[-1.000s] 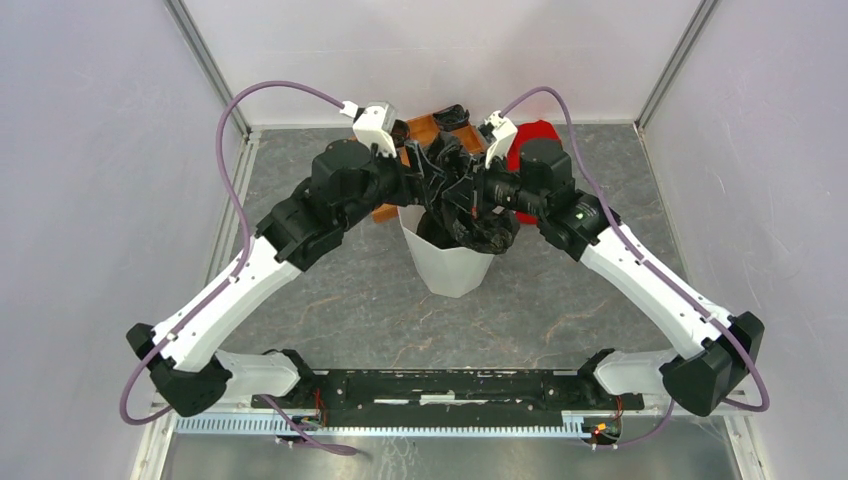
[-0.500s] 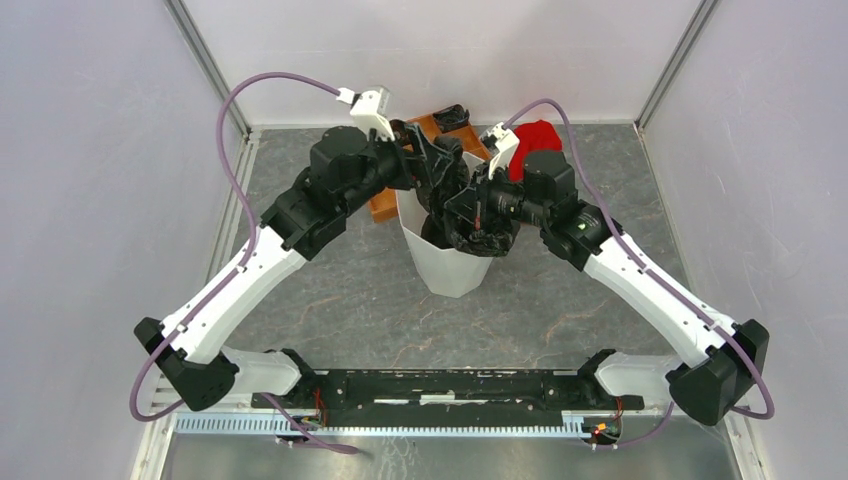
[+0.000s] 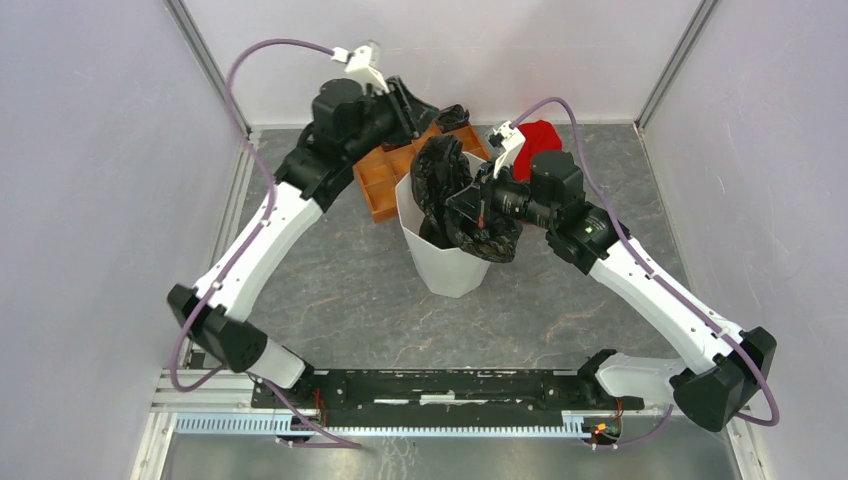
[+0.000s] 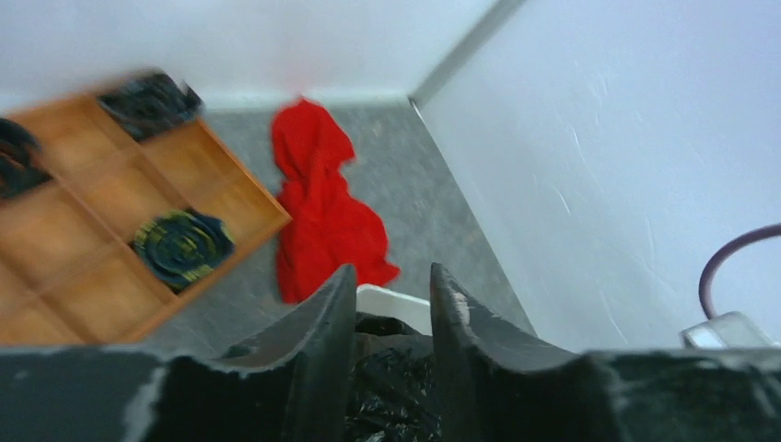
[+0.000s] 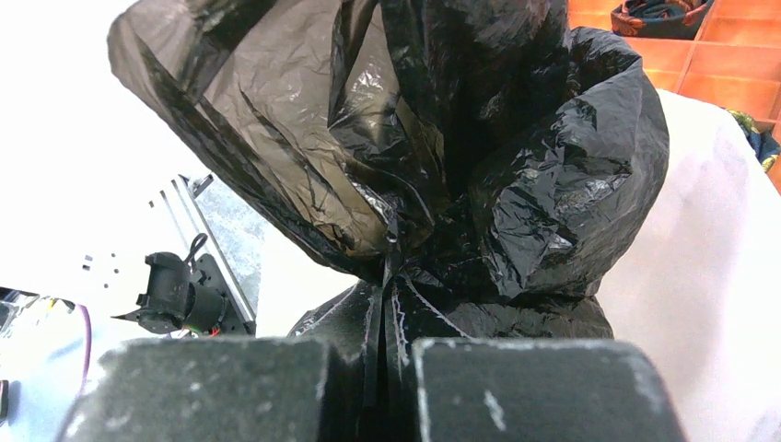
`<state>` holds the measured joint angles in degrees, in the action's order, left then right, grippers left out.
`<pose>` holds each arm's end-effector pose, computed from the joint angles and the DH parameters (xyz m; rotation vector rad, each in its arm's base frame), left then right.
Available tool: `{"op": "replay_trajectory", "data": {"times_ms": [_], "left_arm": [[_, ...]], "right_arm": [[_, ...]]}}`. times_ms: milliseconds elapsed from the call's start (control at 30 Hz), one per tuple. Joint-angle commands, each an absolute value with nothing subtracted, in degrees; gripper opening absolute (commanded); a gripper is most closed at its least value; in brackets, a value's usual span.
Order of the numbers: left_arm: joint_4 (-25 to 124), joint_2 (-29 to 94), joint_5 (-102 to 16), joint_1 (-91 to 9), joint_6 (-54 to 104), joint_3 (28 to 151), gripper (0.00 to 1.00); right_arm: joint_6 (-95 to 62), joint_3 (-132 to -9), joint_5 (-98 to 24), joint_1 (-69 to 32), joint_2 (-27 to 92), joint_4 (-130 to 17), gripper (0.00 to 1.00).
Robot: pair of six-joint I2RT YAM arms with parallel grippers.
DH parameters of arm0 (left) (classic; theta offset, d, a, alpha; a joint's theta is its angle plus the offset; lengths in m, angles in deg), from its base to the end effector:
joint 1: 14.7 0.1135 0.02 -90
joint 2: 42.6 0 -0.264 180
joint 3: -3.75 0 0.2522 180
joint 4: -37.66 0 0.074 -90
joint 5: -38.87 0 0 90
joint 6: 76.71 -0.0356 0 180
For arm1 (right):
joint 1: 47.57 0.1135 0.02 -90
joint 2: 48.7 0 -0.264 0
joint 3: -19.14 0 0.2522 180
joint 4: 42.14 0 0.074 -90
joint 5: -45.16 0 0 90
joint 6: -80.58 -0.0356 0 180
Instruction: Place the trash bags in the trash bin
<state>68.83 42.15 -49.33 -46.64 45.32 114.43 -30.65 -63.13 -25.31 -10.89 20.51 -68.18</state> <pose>0.2810 -0.1765 0.4767 0.0235 1.7369 -0.8627 0.2149 0.1749 0.3931 -0.5099 1.8356 1.0114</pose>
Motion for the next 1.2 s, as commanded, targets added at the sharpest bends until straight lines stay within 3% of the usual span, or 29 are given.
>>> {"op": "replay_trajectory", "data": {"times_ms": [0,100,433,533,700,900,1167], "left_arm": [[65.0,45.7,-35.7,-47.7,48.2,112.9,0.36],[63.7,43.4,-39.3,-50.7,46.1,107.5,0.27],[64.5,40.4,-45.4,-52.8,45.1,95.5,0.25],[68.9,40.7,-49.0,-52.8,43.1,98.5,0.31],[74.2,39.1,-51.7,-52.7,39.2,105.6,0.62],[82.0,35.4,-59.3,-52.5,36.7,111.1,0.84],[81.6,26.4,-57.1,-52.5,39.5,107.0,0.91]], "right_arm": [[-30.6,-62.8,-25.0,-10.9,19.5,-64.8,0.00],[-30.9,-62.3,-25.6,-10.9,19.5,-64.1,0.00],[-39.7,-61.5,-32.2,-10.9,22.8,-58.8,0.00],[-41.0,-63.8,-35.7,-10.5,25.5,-60.7,0.00],[-40.2,-68.5,-40.1,-7.9,31.0,-65.2,0.00],[-38.2,-66.3,-48.4,-6.5,32.9,-65.5,0.00],[-35.3,-69.7,-47.9,-5.8,33.4,-68.7,0.00]]}}
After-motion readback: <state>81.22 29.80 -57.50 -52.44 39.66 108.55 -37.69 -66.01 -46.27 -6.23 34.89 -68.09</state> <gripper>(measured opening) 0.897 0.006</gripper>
